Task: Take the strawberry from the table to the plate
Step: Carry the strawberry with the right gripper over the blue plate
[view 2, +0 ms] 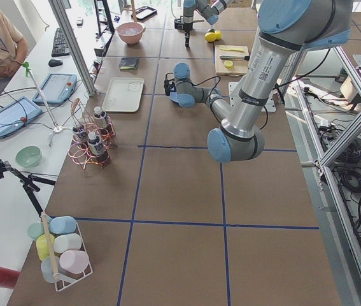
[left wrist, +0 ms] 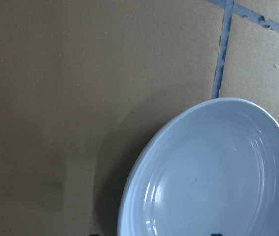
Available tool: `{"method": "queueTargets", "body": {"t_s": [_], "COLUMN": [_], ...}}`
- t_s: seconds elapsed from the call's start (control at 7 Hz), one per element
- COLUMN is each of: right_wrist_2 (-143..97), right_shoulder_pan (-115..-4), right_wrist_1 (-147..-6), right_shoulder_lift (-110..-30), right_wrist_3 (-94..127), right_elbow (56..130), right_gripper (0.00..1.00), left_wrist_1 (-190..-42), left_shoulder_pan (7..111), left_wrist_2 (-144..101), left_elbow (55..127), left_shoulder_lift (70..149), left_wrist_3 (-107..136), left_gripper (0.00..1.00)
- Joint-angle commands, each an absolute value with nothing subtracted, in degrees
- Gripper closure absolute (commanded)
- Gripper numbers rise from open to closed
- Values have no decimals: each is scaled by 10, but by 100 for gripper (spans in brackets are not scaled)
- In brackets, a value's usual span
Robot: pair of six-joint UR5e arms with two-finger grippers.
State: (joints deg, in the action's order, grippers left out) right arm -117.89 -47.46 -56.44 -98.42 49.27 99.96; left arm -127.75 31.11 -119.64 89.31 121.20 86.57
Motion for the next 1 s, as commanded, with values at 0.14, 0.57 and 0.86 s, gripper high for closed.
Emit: {"method": "queueTargets", "body": {"t_s": [0.14,0.57,0.86], "right_wrist_2": [-1204,-1172,-1090], "right_shoulder_pan": [-472,-306,-236], "right_wrist_1": [-659,-675,-771], "right_shoulder_lift": [-935,-722,-596], "right_wrist_3": [600,803,826], "right_elbow": [1116,1100,1064], "right_gripper": [100,100,100], "left_wrist_1": [-1278,-1277,-1277], "left_shoulder_pan": [311,314,317], "left_wrist_2": [-1196,-1196,-1196], "left_elbow": [903,939,940], "left_shoulder_lift": [1212,1187,1175], "left_wrist_3": [867,866,863], "left_gripper": [20,20,20]}}
